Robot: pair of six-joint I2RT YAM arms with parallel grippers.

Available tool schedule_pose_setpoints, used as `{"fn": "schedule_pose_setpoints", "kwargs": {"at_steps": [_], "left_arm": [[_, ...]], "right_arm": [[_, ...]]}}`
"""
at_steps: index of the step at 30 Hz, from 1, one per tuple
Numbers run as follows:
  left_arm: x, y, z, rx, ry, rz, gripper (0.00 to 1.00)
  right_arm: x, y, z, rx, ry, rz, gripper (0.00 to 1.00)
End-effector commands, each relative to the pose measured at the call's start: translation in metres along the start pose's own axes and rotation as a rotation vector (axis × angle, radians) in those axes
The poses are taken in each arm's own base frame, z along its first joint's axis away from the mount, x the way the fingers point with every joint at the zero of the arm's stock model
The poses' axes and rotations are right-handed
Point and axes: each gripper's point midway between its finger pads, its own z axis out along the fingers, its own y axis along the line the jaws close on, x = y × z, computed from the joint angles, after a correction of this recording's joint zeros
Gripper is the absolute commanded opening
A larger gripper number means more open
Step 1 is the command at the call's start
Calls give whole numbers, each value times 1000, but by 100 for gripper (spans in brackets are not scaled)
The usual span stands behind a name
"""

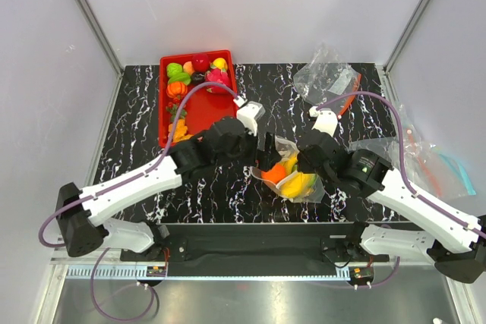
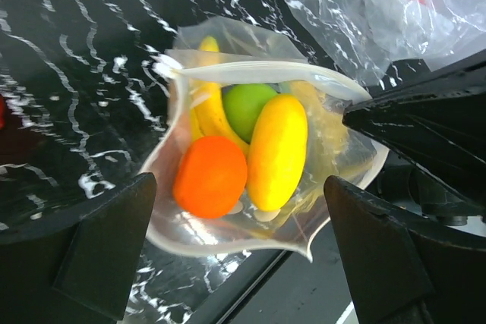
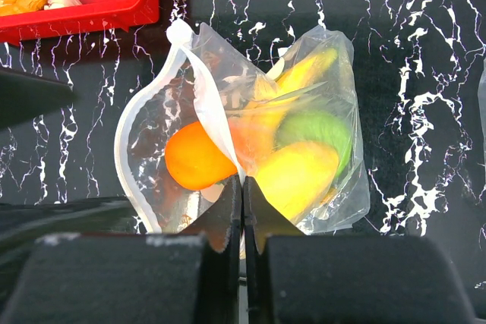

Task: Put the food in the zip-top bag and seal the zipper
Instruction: Place the fake fruit in the zipper food storage bag, then pick up the fake fruit from the bin.

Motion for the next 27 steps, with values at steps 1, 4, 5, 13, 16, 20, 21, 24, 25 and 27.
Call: {"fn": "schedule_pose_setpoints", "kwargs": {"at_steps": [1,4,5,13,16,20,21,24,25,27], "left_arm": [[-15,22,-19,-103,-21,41,99],[-11,50,-16,-167,8,3,99],[-5,58,-13,-171,22,-8,99],[15,71,-1,-109,104,-27,99],[25,65,4,-63,131,-45,99],[34,60,8,-14,130,-71,99],[38,60,9,-9,137,-73,99],[50,60,14,11,162,-88,93],[57,61,17,16,179,-94,91],[62,55,23,62,189,-108,83]], "right_arm": [[-13,-7,-3,28,-61,33,0],[-12,-7,-3,31,-58,26,0],[-12,-7,-2,31,-55,20,0],[-7,-4,2,24,-31,-7,4],[-8,-3,1,21,-37,-4,5],[-9,-4,0,21,-39,-3,4],[-9,-4,0,23,-42,-3,4],[-9,-6,1,29,-45,1,3],[-9,-6,1,28,-47,4,2],[-9,-5,1,25,-49,5,2]]}}
